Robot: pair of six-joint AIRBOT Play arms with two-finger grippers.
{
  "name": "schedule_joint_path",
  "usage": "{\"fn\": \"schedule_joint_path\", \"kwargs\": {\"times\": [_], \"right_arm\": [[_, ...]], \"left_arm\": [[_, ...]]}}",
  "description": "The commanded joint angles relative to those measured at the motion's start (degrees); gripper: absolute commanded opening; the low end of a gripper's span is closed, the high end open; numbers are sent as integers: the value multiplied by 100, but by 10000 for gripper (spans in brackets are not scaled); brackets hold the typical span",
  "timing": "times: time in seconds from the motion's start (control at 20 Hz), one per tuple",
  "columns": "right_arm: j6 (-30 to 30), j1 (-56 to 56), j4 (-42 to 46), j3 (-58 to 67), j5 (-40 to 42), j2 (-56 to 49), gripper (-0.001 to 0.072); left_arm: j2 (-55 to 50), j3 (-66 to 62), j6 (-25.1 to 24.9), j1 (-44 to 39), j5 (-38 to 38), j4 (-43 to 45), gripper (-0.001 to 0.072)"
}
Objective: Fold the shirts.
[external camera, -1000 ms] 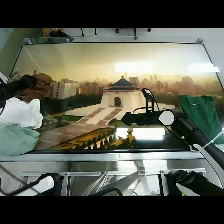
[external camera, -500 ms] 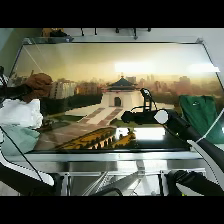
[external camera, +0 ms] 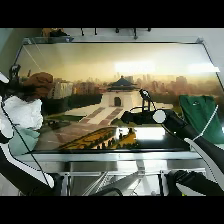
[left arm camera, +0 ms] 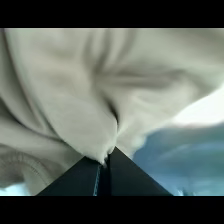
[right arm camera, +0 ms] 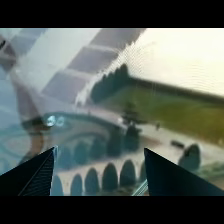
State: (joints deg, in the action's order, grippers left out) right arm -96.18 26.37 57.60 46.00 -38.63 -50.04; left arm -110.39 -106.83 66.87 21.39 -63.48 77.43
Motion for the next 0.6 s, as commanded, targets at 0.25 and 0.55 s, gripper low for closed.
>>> {"fn": "schedule_joint_path", "kwargs": {"times": [0.25, 0.55], "right_arm": [[90, -1102, 24, 501, -1163, 815, 601], [909, -3036, 20, 813, -2518, 1427, 601]], "left_arm": [[2382, -890, 264, -1790, 35, -2435, 12], [3469, 673, 417, -3447, -531, -2743, 12]]}}
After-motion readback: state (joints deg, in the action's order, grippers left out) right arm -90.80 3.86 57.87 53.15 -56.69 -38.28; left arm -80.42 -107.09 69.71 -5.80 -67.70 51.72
